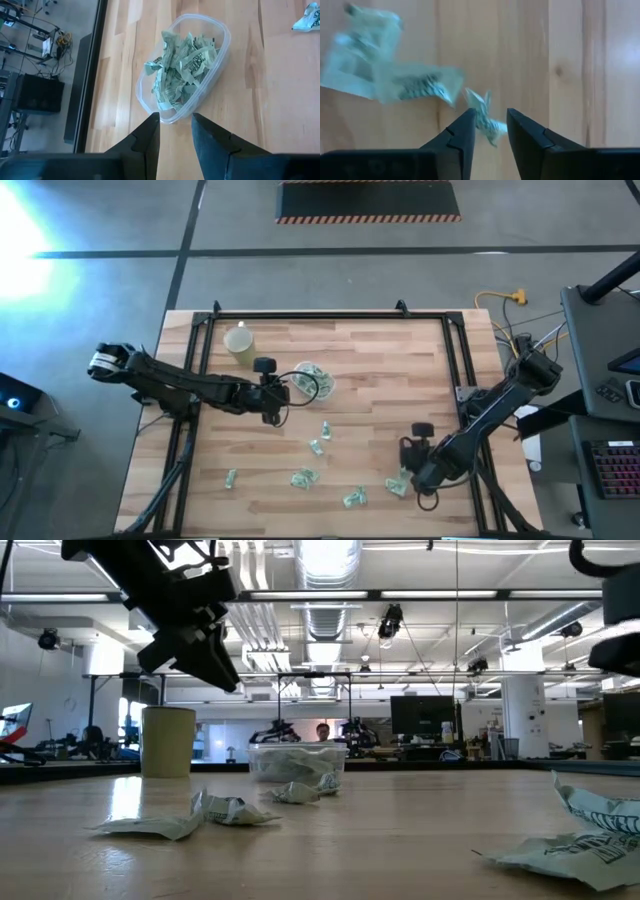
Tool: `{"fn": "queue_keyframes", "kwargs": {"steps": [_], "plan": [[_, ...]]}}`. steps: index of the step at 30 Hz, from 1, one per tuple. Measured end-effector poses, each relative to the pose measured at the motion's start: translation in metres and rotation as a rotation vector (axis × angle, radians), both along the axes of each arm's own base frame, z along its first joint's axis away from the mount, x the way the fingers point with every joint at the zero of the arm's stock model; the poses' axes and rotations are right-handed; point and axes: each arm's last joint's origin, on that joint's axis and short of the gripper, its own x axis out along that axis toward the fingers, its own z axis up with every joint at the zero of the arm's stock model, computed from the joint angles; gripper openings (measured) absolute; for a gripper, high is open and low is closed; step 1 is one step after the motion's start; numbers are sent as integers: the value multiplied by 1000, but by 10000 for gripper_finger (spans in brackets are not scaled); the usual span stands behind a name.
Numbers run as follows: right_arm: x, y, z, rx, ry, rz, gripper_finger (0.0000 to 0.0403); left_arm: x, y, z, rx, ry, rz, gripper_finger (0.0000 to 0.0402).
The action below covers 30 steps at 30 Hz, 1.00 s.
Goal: Pick and place Stevia / Truvia into bins
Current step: Put the stevia packet into the transparent container
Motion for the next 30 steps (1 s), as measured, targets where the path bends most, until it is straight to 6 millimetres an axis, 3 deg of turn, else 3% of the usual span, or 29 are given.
{"fn": "queue_keyframes", "kwargs": {"steps": [9, 15, 24, 30], "plan": [[-3, -2, -5, 12, 11, -42, 166, -1, 0, -2, 0, 5, 1, 96], [-5, -4, -10, 11, 13, -46, 180, -2, 1, -5, 2, 16, 1, 96], [-9, -8, -21, 23, 7, -49, 157, -2, 0, -5, 2, 16, 0, 96], [-10, -9, -23, 32, 17, -46, 109, -2, 0, -5, 2, 16, 0, 96]]}}
